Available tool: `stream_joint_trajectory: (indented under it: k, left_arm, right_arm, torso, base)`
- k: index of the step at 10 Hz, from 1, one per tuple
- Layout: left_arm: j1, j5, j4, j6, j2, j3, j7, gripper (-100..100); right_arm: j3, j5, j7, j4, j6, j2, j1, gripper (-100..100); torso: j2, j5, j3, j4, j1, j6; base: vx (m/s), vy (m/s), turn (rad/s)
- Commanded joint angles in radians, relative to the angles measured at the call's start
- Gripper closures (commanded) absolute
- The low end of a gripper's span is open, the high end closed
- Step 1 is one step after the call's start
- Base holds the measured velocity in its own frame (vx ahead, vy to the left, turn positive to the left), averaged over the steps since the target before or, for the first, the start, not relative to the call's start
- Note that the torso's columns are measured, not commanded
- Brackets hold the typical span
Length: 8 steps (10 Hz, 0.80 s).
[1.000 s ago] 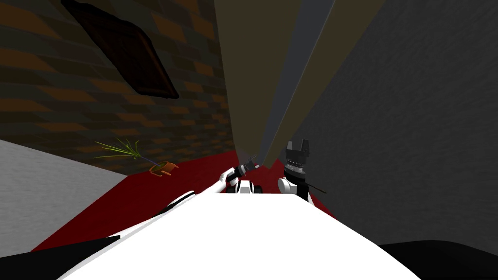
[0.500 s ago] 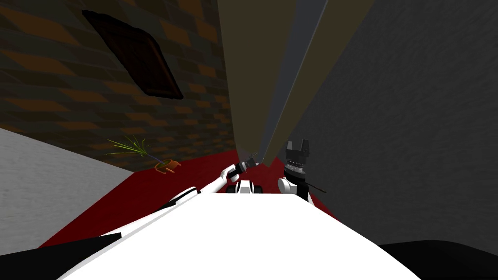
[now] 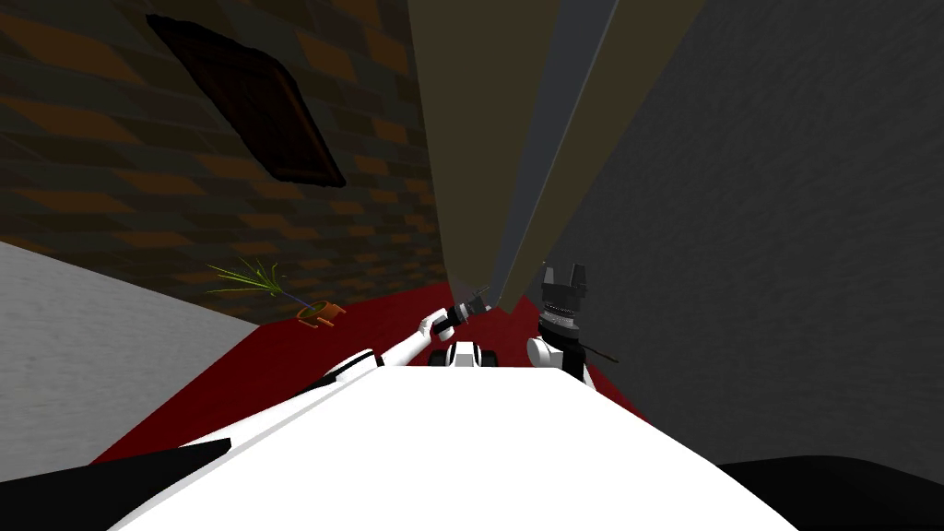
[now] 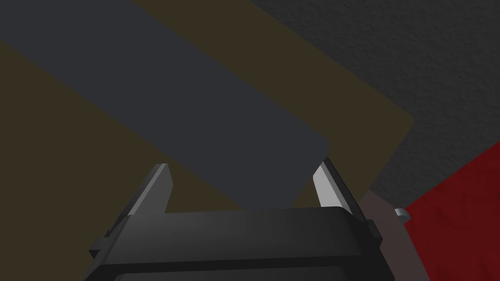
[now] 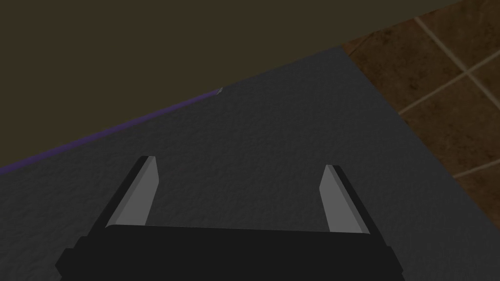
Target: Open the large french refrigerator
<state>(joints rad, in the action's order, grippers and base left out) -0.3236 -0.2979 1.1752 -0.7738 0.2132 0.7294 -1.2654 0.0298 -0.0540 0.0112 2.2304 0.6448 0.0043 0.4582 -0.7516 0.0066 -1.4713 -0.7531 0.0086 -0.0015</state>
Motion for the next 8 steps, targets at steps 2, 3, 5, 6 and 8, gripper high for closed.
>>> stream_joint_trajectory:
  k: [2,3,5,6,8]
  left_arm:
    - [-0.022,0.007,0.031,-0.002,-0.008,-0.010,-0.013,-100]
    - [-0.022,0.007,0.031,-0.002,-0.008,-0.010,-0.013,-100]
    - [-0.036,0.007,0.040,0.014,-0.007,-0.011,-0.026,-100]
    - [-0.036,0.007,0.040,0.014,-0.007,-0.011,-0.026,-100]
    - [-0.016,-0.003,0.021,0.040,0.008,0.004,-0.024,-100]
  right_arm:
    - [0.000,0.000,0.000,0.000,0.000,0.000,0.000,0]
    - [0.000,0.000,0.000,0.000,0.000,0.000,0.000,0]
    - [0.000,0.000,0.000,0.000,0.000,0.000,0.000,0]
    - [0.000,0.000,0.000,0.000,0.000,0.000,0.000,0]
    - [0.000,0.000,0.000,0.000,0.000,0.000,0.000,0]
  torso:
    - [-0.002,0.000,0.001,-0.001,0.001,-0.001]
    - [-0.001,0.001,0.000,-0.002,0.001,-0.001]
    - [-0.004,0.001,0.002,-0.004,0.001,0.000]
    - [-0.004,0.002,0.001,-0.006,0.001,-0.001]
    - [-0.004,0.002,0.001,-0.005,0.001,0.000]
  base:
    - [-0.014,-0.001,-0.005]
    - [-0.001,0.001,0.014]
    - [-0.020,0.007,0.008]
    - [-0.011,0.000,-0.008]
    - [0.005,-0.004,-0.004]
